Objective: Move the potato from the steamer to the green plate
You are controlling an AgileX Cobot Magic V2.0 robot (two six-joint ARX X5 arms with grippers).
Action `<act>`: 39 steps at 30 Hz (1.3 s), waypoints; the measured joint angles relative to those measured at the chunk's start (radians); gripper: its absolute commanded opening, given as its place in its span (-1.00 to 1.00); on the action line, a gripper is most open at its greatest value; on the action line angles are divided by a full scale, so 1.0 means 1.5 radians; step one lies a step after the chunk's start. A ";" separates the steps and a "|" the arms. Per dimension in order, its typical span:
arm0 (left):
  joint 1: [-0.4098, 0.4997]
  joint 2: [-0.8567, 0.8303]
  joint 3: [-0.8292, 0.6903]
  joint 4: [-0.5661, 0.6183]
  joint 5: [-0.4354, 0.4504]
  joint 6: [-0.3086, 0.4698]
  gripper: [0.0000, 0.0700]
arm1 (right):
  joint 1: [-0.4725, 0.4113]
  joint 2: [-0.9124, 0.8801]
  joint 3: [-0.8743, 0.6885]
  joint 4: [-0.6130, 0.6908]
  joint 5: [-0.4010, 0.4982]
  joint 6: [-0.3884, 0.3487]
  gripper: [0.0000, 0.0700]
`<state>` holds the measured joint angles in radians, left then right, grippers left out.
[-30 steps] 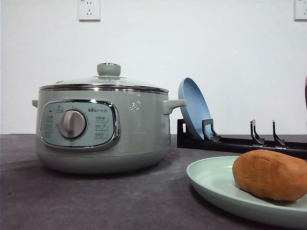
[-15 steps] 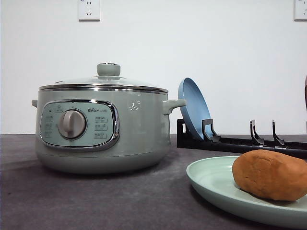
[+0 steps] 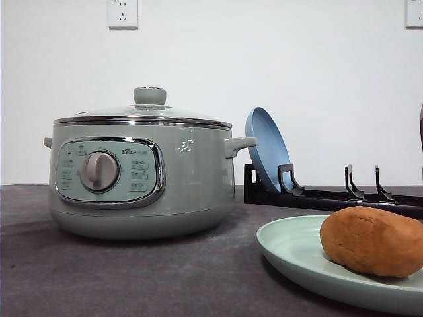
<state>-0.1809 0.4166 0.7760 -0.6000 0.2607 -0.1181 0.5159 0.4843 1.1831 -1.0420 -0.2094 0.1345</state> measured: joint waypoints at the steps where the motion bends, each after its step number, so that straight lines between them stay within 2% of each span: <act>1: 0.020 -0.021 -0.046 0.042 0.000 0.000 -1.00 | 0.000 0.000 0.000 0.000 0.000 0.000 -0.99; 7: 0.086 -0.116 -0.283 0.221 -0.001 0.000 -1.00 | 0.000 0.000 0.000 0.000 0.000 0.000 -0.99; 11: 0.103 -0.170 -0.407 0.282 -0.014 0.002 -1.00 | 0.000 0.000 0.000 0.000 0.000 0.000 -0.99; 14: 0.106 -0.206 -0.457 0.296 -0.040 0.002 -1.00 | 0.000 0.000 0.000 0.000 0.000 0.000 -0.99; 19: 0.106 -0.248 -0.484 0.302 -0.122 0.002 -1.00 | 0.000 0.000 0.000 0.000 0.000 0.000 -0.99; 26: 0.106 -0.275 -0.496 0.302 -0.193 0.002 -1.00 | 0.000 0.000 0.000 0.000 0.000 0.000 -0.99; 39: 0.107 -0.275 -0.496 0.279 -0.205 0.022 -1.00 | 0.000 0.000 0.000 0.000 0.000 0.000 -0.99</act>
<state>-0.0204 0.0048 0.0326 -0.1810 -0.0467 -0.0845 0.5159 0.4843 1.1831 -1.0420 -0.2095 0.1345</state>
